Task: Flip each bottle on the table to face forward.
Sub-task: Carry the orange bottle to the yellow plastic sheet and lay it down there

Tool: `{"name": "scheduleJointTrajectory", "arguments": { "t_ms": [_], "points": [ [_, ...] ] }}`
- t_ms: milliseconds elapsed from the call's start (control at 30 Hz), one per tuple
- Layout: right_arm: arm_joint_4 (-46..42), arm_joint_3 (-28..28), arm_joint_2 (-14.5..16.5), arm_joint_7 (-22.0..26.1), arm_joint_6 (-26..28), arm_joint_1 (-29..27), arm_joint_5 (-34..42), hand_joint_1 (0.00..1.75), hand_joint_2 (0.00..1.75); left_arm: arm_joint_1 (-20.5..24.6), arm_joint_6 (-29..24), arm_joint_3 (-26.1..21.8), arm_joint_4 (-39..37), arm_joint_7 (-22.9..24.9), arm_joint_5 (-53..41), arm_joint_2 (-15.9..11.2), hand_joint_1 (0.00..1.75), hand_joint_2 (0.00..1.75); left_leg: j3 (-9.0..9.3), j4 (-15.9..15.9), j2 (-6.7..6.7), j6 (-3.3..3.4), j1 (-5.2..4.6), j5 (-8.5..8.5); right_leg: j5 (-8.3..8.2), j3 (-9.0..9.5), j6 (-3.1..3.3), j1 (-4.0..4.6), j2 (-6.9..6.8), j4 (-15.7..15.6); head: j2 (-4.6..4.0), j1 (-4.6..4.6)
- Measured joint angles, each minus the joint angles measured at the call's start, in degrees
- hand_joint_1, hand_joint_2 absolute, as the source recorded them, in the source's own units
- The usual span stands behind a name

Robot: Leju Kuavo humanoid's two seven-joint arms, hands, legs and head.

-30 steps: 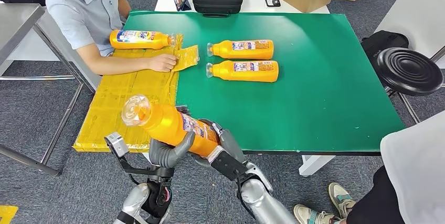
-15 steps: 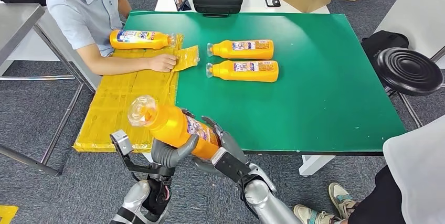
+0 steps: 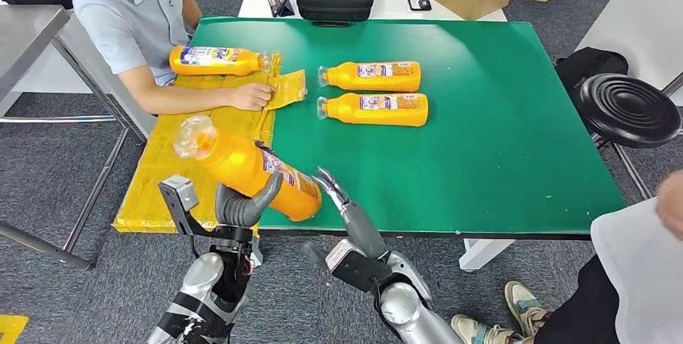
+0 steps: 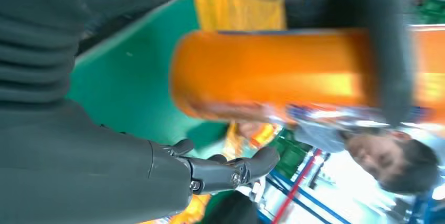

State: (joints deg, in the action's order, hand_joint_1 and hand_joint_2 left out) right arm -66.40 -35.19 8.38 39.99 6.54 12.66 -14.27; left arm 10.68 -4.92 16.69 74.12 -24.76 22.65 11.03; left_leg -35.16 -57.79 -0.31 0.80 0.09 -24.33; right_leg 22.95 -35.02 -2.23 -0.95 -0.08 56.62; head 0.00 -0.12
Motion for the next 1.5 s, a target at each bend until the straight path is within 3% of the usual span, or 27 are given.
{"name": "scheduleJointTrajectory", "arguments": {
  "t_ms": [100,333,433,500,667,800,900,1033,1267,1433,1500],
  "points": [
    [-5.2,-1.2,-0.8,0.0,7.2,-0.5,2.5,0.0,0.0,0.9,-3.3,-0.7,-0.8,-1.2,-3.1,-0.3,1.75,1.75,-0.06,0.0,0.0,0.0,0.0,0.01,0.0,-0.07,0.0,-0.01,0.0,0.0,0.0,0.01],
    [-16.0,-2.9,-2.2,0.1,22.6,-1.0,5.2,0.0,0.0,5.7,-24.9,-3.7,-5.9,-8.3,-21.3,-1.6,1.75,1.75,-0.08,0.0,0.0,0.0,0.0,0.02,-0.01,-0.08,0.01,0.0,0.0,0.0,0.0,0.01],
    [-20.5,-1.1,-0.7,0.1,30.8,-2.3,7.3,0.0,0.0,7.3,-32.9,-6.5,-9.3,-11.3,-34.4,-2.0,1.75,1.75,-0.08,0.0,0.02,-0.01,0.0,0.02,0.0,-0.09,0.01,0.01,0.01,0.0,0.0,0.0],
    [-22.4,0.7,0.1,0.1,32.6,-2.9,8.9,0.0,0.0,8.2,-34.6,-9.9,-11.4,-12.8,-46.9,-1.8,1.75,1.75,-0.07,0.0,0.06,-0.01,0.01,0.02,0.0,-0.09,0.01,0.0,0.02,0.0,0.0,0.0],
    [-23.8,2.0,1.0,0.0,30.7,-4.3,11.2,0.0,0.0,10.7,-34.9,-22.8,-16.2,-13.5,-79.1,0.5,1.75,1.75,-0.06,0.0,0.08,-0.01,0.01,0.01,-0.01,-0.1,0.01,-0.01,0.03,0.0,0.0,0.01],
    [-23.8,2.3,1.5,0.0,29.3,-4.9,11.7,0.0,0.0,12.0,-35.0,-29.9,-18.1,-12.8,-86.2,1.8,1.75,1.75,-0.05,0.0,0.06,-0.01,0.01,0.02,-0.01,-0.12,0.01,0.0,0.03,0.0,0.0,0.01],
    [-23.3,2.5,2.0,0.0,26.8,-5.0,12.1,0.0,0.0,13.3,-35.1,-32.7,-20.6,-9.0,-93.9,2.2,1.75,1.75,-0.06,0.0,0.02,-0.01,0.01,0.02,-0.01,-0.11,0.01,0.0,0.02,0.0,0.0,0.0],
    [-21.5,2.6,2.9,0.0,23.4,-5.0,12.5,0.0,0.0,15.8,-35.1,-32.9,-28.4,1.1,-103.6,1.9,1.75,1.75,-0.06,0.0,0.04,-0.01,0.01,0.02,-0.01,-0.11,0.01,0.0,0.02,0.0,0.0,0.0],
    [-18.8,3.1,4.0,0.0,20.5,-5.0,12.4,0.0,0.0,18.8,-34.2,-29.1,-40.7,13.0,-110.4,0.6,1.75,1.75,-0.08,0.0,0.04,-0.01,0.01,0.02,-0.01,-0.11,0.01,-0.01,0.02,0.0,0.0,0.01],
    [-17.1,3.4,4.5,0.0,18.7,-5.0,12.4,0.0,0.0,22.2,-29.7,-27.0,-47.5,16.5,-110.4,0.0,1.74,1.75,-0.08,0.0,0.0,-0.01,0.01,0.02,-0.01,-0.08,0.01,-0.02,0.01,0.0,0.0,-0.01],
    [-16.6,3.5,4.7,0.0,18.2,-5.0,12.5,0.0,0.0,23.3,-28.3,-26.7,-49.1,17.1,-110.2,-0.2,0.96,1.75,-0.06,0.0,0.0,-0.01,0.01,0.02,-0.01,-0.06,0.01,-0.01,0.01,0.0,0.0,-0.01]
  ]
}}
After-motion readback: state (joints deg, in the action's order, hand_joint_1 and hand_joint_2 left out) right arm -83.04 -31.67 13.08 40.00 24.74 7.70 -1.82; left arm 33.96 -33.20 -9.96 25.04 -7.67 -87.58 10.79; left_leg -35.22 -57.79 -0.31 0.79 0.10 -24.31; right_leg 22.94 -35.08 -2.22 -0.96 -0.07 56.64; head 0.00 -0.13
